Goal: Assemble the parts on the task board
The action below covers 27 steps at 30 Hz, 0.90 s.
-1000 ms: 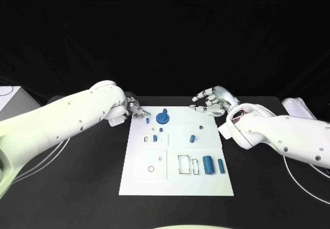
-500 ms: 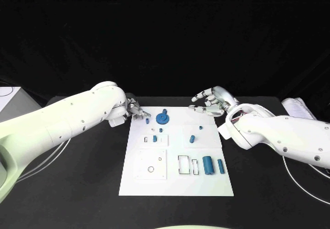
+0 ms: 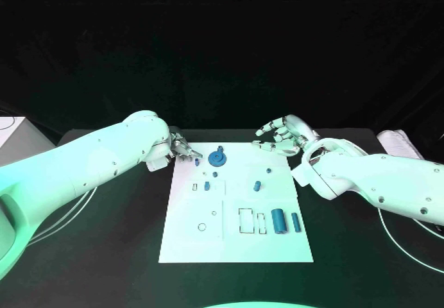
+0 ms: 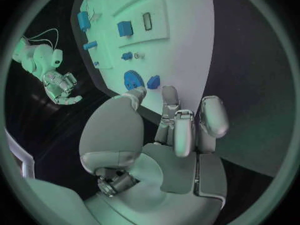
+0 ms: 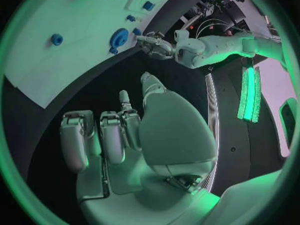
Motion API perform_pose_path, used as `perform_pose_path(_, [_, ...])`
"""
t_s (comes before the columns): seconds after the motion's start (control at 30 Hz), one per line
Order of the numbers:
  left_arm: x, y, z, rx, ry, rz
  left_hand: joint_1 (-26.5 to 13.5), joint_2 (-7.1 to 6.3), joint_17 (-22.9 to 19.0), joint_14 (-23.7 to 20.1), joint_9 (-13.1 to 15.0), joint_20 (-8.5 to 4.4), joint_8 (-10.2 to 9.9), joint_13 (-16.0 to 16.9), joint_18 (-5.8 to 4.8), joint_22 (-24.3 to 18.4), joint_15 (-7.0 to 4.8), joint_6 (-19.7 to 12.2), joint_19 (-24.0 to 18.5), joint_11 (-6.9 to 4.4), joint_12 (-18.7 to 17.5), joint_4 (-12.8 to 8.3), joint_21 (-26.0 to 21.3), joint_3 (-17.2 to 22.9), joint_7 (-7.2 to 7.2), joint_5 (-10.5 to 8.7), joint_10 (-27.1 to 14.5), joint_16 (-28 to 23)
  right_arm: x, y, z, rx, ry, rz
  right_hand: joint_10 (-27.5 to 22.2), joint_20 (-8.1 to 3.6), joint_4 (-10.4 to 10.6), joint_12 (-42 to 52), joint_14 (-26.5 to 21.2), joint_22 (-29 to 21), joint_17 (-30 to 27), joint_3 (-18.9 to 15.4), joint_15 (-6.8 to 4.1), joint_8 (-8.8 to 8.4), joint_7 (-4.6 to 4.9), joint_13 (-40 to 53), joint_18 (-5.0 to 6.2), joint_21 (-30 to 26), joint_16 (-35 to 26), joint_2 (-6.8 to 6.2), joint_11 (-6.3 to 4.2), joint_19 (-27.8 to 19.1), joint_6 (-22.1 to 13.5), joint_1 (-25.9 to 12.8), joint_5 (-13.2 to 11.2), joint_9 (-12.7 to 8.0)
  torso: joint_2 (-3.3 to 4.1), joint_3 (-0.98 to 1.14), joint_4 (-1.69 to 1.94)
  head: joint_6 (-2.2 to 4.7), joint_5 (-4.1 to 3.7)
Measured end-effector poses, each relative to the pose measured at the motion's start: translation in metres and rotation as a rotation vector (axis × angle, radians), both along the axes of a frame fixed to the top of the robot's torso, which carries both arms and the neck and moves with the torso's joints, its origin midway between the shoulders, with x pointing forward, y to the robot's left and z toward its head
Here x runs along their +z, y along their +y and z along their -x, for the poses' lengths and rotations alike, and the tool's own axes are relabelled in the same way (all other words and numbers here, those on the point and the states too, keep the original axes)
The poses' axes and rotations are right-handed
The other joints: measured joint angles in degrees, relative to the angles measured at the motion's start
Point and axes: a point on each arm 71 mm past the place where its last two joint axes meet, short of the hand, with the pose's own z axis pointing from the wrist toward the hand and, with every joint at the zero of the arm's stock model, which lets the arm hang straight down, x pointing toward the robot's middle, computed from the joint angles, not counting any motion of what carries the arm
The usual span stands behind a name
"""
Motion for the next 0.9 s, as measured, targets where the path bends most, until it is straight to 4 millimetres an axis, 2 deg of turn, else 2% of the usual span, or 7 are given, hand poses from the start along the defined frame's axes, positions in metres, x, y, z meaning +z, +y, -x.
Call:
perform_pose_path(0.27, [-0.0024, -0.0031, 0.0002, -0.009, 0.005, 0.006, 0.25, 0.25, 0.00, 0.05, 0.00, 0.00, 0.00, 0.05, 0.00, 0.00, 0.05, 0.21, 0.00, 0.00, 0.00, 0.00, 0.00, 0.00, 0.20, 0.00, 0.00, 0.00, 0.0002, -0.0002, 0.0000, 0.000, -0.001, 0.000, 0.00, 0.00, 0.00, 0.00, 0.00, -0.01, 0.00, 0.00, 0.00, 0.00, 0.00, -0.01, 0.00, 0.00, 0.00, 0.00, 0.00, 0.00, 0.00, 0.00, 0.00, 0.00, -0.04, 0.09, 0.02, -0.01, -0.16])
perform_pose_path(0.53, [-0.0054, -0.0036, 0.0002, -0.012, 0.013, 0.009, 0.49, 0.48, -0.01, 0.06, -0.05, 0.22, 0.00, 0.18, 0.01, 0.06, 0.05, 0.20, 0.22, 0.00, 0.00, 0.00, 0.00, 0.00, 0.20, 0.00, 0.00, 0.00, 0.0002, 0.0000, 0.0001, 0.001, -0.001, 0.000, 0.00, 0.00, 0.00, 0.00, 0.00, -0.01, 0.00, 0.00, 0.00, 0.00, 0.00, -0.01, 0.00, 0.00, 0.00, 0.00, 0.00, 0.00, 0.00, 0.00, 0.00, 0.00, -0.07, 0.07, 0.05, 0.15, -0.17])
perform_pose_path(0.67, [-0.0060, -0.0041, 0.0003, -0.013, 0.015, 0.011, 1.02, 1.02, -0.01, 0.05, -0.07, 0.21, -0.33, 0.23, 0.00, 0.13, 0.05, 0.25, 0.22, 0.00, 0.40, 0.00, 0.00, 0.00, 0.16, 0.00, 0.00, 0.00, 0.0001, 0.0001, 0.0001, 0.001, -0.001, 0.000, 0.00, 0.00, 0.00, 0.00, 0.00, -0.01, 0.00, 0.00, 0.00, 0.24, 0.00, -0.01, 0.00, 0.00, 0.00, 0.00, 0.00, 0.00, 0.00, 0.00, 0.00, 0.00, -0.07, 0.03, 0.06, 0.17, -0.15])
perform_pose_path(0.83, [-0.0062, -0.0050, 0.0004, -0.014, 0.016, 0.016, 2.60, 2.60, -0.01, 0.06, -0.14, 0.21, -0.34, 0.37, 0.00, 0.34, 0.05, 0.93, 0.22, 0.00, 0.73, -0.33, 0.00, 0.33, -0.11, 0.00, 0.00, 0.00, 0.0002, 0.0003, 0.0001, 0.001, -0.001, 0.000, 0.00, 0.00, 0.00, 0.00, 0.00, -0.02, 0.00, 0.00, 0.00, 0.24, 0.00, -0.02, 0.00, 0.00, 0.00, 0.00, 0.00, 0.00, 0.00, 0.00, 0.00, -0.01, -0.07, 0.01, 0.08, 0.21, -0.15])
perform_pose_path(0.9, [-0.0062, -0.0049, 0.0003, -0.013, 0.017, 0.018, 3.16, 2.65, -0.01, 0.05, -0.14, 0.21, -0.34, 0.47, 0.00, 0.39, 0.05, 1.19, 0.22, 0.00, 0.73, -0.24, 0.00, 0.57, -0.08, 0.00, 0.00, 0.00, 0.0001, 0.0003, 0.0000, 0.001, -0.001, 0.000, 0.00, 0.00, 0.00, 0.00, 0.00, -0.02, 0.00, 0.00, 0.00, 0.24, 0.00, -0.02, 0.00, 0.00, 0.00, 0.00, 0.00, 0.00, 0.00, 0.00, 0.00, -0.01, -0.08, 0.01, 0.09, 0.21, -0.14])
